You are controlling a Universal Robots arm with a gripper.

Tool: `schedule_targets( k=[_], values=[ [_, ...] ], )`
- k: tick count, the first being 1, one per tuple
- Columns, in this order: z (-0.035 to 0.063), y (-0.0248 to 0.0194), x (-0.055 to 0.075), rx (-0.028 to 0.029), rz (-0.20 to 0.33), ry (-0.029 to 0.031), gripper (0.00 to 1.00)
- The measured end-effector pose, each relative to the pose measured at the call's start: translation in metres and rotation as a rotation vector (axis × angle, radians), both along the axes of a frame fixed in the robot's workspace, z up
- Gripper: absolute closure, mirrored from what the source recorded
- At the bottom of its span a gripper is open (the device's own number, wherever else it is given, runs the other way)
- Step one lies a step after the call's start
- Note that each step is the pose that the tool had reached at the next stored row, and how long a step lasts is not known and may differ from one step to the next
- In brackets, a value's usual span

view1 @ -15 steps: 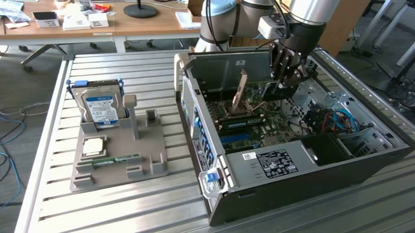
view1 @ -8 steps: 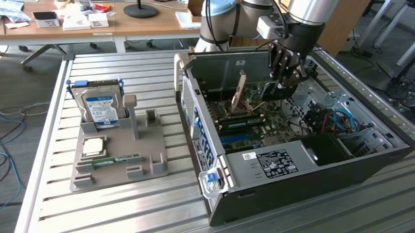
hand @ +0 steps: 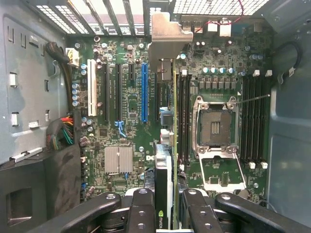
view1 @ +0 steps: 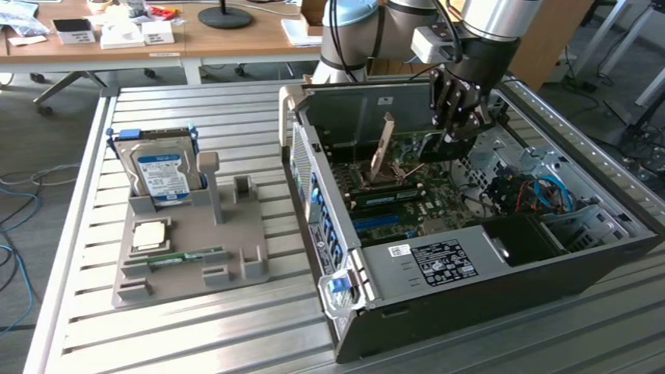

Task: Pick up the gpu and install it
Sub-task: 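Insert the gpu into the slot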

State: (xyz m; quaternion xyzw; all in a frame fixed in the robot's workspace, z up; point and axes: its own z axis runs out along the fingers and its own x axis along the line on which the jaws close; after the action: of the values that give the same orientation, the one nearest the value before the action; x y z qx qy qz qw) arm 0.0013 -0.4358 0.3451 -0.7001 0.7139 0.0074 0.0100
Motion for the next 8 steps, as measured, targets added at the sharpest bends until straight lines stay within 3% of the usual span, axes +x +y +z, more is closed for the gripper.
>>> schedule_targets(
  k=[8],
  values=[
    [-0.0020,0.0000,-0.0001,0.0000,0.000,0.0000,0.73]
  ],
)
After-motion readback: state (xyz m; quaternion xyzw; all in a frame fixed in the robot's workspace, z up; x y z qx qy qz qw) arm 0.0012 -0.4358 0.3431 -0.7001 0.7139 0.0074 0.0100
